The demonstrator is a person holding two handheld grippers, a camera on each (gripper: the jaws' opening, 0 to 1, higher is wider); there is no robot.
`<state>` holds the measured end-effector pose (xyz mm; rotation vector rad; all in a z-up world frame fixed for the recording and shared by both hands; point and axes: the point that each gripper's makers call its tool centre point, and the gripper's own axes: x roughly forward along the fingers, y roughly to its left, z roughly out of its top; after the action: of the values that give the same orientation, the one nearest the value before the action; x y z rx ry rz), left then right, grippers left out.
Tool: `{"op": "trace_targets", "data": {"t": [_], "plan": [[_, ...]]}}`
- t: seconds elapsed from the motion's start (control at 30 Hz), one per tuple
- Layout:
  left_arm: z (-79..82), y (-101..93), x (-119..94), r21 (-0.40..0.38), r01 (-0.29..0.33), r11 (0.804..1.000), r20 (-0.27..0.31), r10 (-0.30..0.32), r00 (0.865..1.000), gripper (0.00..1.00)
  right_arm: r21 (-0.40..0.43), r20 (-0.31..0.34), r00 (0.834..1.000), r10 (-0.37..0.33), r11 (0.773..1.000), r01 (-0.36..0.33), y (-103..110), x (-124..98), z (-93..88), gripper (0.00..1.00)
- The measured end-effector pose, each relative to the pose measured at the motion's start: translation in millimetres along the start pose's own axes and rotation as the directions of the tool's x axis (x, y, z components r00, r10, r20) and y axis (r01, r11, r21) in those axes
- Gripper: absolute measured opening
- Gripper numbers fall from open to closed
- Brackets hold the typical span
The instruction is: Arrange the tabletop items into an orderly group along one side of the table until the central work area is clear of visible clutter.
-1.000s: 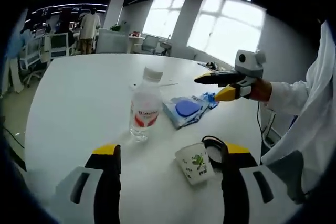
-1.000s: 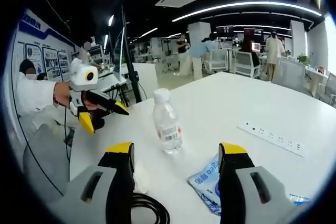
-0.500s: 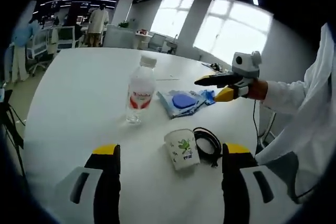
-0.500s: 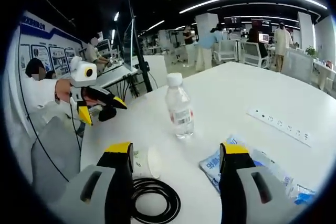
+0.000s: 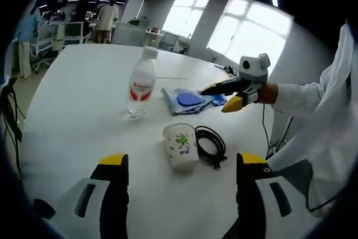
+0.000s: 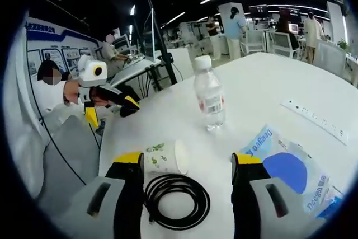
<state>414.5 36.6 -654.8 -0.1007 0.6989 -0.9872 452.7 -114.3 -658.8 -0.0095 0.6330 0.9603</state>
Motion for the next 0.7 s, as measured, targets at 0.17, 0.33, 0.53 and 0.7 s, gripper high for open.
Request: {"op": "trace_targets", "data": {"t": [0.17, 0.33, 0.53, 0.7], "plan": [[-6.8, -3.9, -1.8, -0.016, -0.002, 1.0, -0.002, 0.002, 1.0, 0.81, 0.007, -0.024, 0.999, 0.041, 0.999, -0.041, 4.0, 9.2, -7.7, 0.61], [-14.8, -6.4, -2.3, -0.028, 0.0, 1.0, -0.014, 0.0, 1.0, 0.8, 0.029, -0.045, 0.994, 0.104, 0.994, -0.103, 8.6, 21.3, -13.0, 0.58], [-22.4, -4.6, -2.7, -0.05, -0.006, 0.999, -0.02, 0.005, 1.0, 0.8, 0.048, -0.062, 0.984, 0.168, 0.985, -0.165, 12.8, 36.9, -15.0, 0.54], [-24.9, -1.9, -0.6, -0.061, -0.008, 0.998, -0.02, 0.006, 1.0, 0.79, 0.068, -0.089, 0.97, 0.227, 0.973, -0.221, 17.6, 50.1, -22.5, 0.48]]}}
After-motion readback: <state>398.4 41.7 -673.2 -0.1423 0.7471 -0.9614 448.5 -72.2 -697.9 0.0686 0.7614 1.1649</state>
